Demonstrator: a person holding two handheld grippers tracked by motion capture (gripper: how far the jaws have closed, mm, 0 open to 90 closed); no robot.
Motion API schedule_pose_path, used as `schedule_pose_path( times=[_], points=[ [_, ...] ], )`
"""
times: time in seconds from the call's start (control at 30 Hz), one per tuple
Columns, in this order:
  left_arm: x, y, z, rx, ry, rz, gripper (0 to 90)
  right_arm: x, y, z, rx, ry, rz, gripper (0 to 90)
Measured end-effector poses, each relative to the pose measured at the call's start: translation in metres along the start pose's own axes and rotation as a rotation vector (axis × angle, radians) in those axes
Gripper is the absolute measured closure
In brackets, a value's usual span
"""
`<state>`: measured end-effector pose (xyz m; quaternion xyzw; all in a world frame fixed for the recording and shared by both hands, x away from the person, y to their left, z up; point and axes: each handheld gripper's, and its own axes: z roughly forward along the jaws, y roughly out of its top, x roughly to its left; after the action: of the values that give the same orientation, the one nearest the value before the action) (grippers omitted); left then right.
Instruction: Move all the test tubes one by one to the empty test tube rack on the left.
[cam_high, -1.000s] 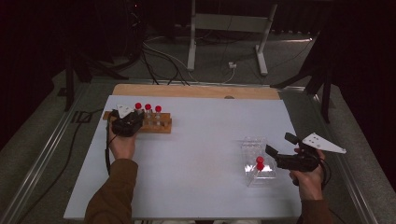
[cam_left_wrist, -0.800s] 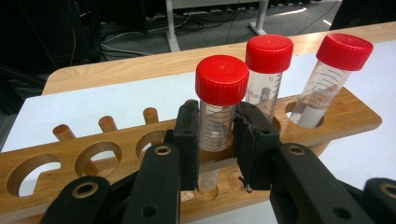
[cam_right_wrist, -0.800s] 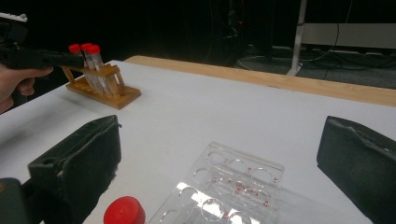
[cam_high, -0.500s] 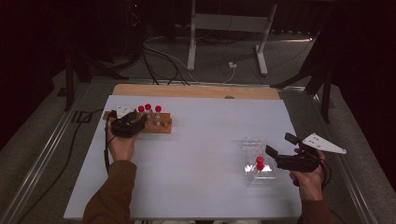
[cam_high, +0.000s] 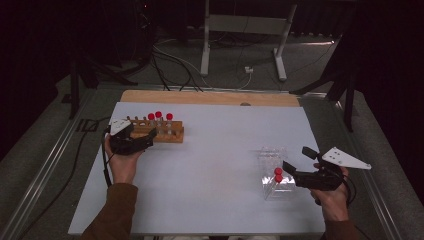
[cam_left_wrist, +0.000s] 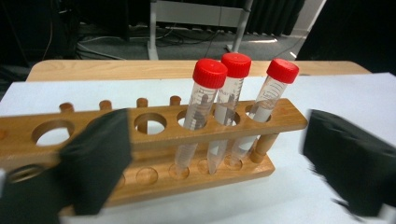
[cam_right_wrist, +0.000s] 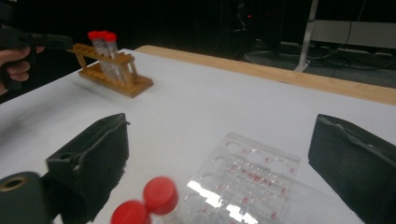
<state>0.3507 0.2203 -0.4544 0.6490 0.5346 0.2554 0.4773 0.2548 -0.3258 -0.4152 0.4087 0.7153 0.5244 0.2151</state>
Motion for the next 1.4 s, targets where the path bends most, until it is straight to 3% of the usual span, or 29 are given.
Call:
schedule_pose_path(
  times=[0.37, 0.7, 1.13, 1.4],
  points=[
    [-0.017, -0.007, -0.022, -0.035, -0.061, 0.033, 0.7, 0.014, -0.025, -0.006, 0.022, 0.004, -0.011, 20.6],
    [-0.027, -0.016, -0.033, -0.053, -0.088, 0.024, 0.7, 0.034, -0.043, -0.005, 0.050, 0.006, -0.056, 40.3],
    [-0.032, -0.021, -0.031, -0.044, -0.093, 0.028, 0.7, 0.044, -0.057, 0.004, 0.105, -0.040, -0.097, 61.3],
    [-0.030, -0.023, -0.035, -0.045, -0.084, 0.021, 0.7, 0.044, -0.059, 0.004, 0.108, -0.029, -0.102, 73.6]
  ],
)
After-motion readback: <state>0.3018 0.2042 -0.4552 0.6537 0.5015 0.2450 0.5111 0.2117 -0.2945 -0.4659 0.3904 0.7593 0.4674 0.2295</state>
